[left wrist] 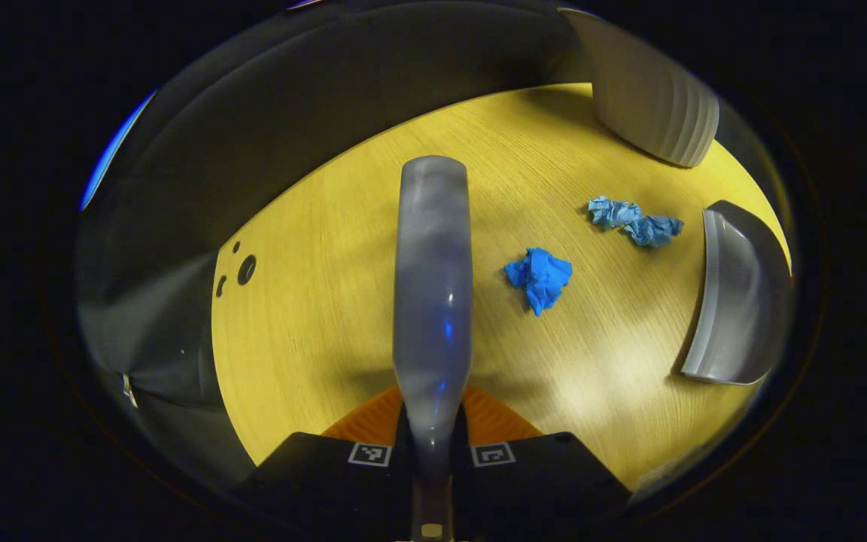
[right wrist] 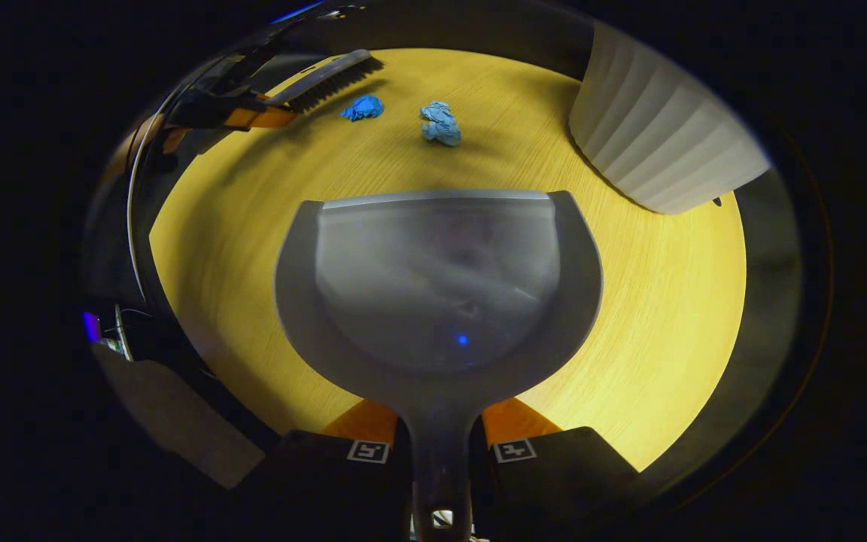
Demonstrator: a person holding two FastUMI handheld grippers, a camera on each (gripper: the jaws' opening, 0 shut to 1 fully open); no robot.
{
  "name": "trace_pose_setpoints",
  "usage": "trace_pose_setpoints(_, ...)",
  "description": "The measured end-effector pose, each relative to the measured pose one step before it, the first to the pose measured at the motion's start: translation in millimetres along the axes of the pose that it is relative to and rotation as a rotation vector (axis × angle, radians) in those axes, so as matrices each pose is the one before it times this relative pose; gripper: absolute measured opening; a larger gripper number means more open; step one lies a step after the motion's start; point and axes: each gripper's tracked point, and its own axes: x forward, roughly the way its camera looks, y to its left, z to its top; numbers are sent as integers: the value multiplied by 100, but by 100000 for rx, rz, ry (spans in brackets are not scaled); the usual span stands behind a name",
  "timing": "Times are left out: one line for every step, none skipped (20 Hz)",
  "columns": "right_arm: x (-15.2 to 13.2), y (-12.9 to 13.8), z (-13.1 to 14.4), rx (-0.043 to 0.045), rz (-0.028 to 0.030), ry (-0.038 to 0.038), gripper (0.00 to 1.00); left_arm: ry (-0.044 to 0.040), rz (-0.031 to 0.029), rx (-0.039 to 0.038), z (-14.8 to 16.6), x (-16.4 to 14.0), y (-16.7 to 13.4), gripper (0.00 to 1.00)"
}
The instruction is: Pick up the small broom and dustpan from the desktop, sweep the trash into the dustpan with the broom, and then empty the trash into the garbage bin.
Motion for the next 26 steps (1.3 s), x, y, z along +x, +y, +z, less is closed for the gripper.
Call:
trace_pose_setpoints(-132, -51, -44, -792, -369, 316, 35, 279, 255, 1669, 546, 550, 55, 24)
trace_pose_setpoints(41, -90, 121, -855, -782, 232, 35, -196, -414, 1328, 549, 429, -145, 24)
trace_pose_setpoints(160, -257, 48, -1329, -978, 519, 35, 104, -719, 1121, 474, 322, -222, 24)
trace_pose_setpoints(73, -65, 83, -983, -538, 450, 35, 232, -1010, 1684, 302, 457, -435, 24)
trace_pose_setpoints(210, 23, 166, -148, -167, 115, 35, -482, 562, 2453, 524, 29, -254, 24)
trace_pose_setpoints(-65, 143, 192, 74, 106, -321, 35, -1853, -1720, 937, 771, -35, -306, 27)
trace_pose_setpoints(173, 101, 91, -172, 28, 67, 35, -1813, -1970, 1283, 629, -142, -859, 27)
trace_pose_setpoints(124, 74, 64, -448, -172, 93, 35, -229, -2003, 1362, 319, 183, -1013, 24)
trace_pose_setpoints(63, 54, 128, -417, 18, 173, 35, -871, -2270, 1551, 357, -176, -867, 24)
trace_pose_setpoints(24, 87, 16, -369, -263, 213, 35, -739, -2475, 1360, 323, -152, -953, 27)
trace_pose_setpoints(173, -41, -91, -361, -233, 19, 35, 352, -2359, 1391, 246, -66, -964, 24)
trace_pose_setpoints(-22, 33, 29, -488, -244, -253, 35, 531, -2528, 1309, 62, -96, -911, 27)
trace_pose_setpoints(37, -76, -75, -557, -288, 93, 35, 1015, -2916, 1313, 14, -170, -1109, 22)
trace_pose_setpoints(83, 22, -10, -621, -268, 306, 35, 944, -3467, 1218, 52, -209, -1245, 24)
trace_pose_setpoints(-189, 82, 64, -356, -140, 218, 35, 912, -3857, 936, 94, -278, -1227, 24)
trace_pose_setpoints(2, 125, 67, -218, -48, -260, 35, 692, -4369, 438, -41, -264, -1762, 24)
trace_pose_setpoints(265, -63, -116, -292, 98, -565, 35, 810, -4941, 29, 58, -195, -1860, 22)
trace_pose_setpoints(-38, 29, 4, -363, -47, -313, 35, 1117, -4570, 20, -143, 42, -1536, 24)
trace_pose_setpoints(17, -55, 30, -407, -26, -451, 35, 103, -3514, 965, 101, 19, -1371, 24)
trace_pose_setpoints(94, 109, 75, 61, -148, -475, 35, 995, -4918, -141, -223, -326, -1501, 24)
trace_pose_setpoints(105, 94, 23, 175, 19, -900, 35, 1526, -3869, 356, -196, 6, -1029, 24)
trace_pose_setpoints(223, 90, 373, 741, 39, -926, 35, 809, -3380, -698, 105, -172, -1342, 24)
trace_pose_setpoints(348, 77, -528, 919, 96, -946, 35, 41, -2853, -1025, 242, -184, -22, 24)
trace_pose_setpoints(48, 179, -60, 1229, 147, -900, 35, -849, -1228, -586, -119, -175, -395, 24)
trace_pose_setpoints(7, 190, 148, 1534, 0, -1345, 35, -882, 1017, -465, 121, -147, 40, 24)
trace_pose_setpoints(-56, 216, 285, 1769, 40, -2147, 35, -1046, 1645, -687, 246, -299, 252, 27)
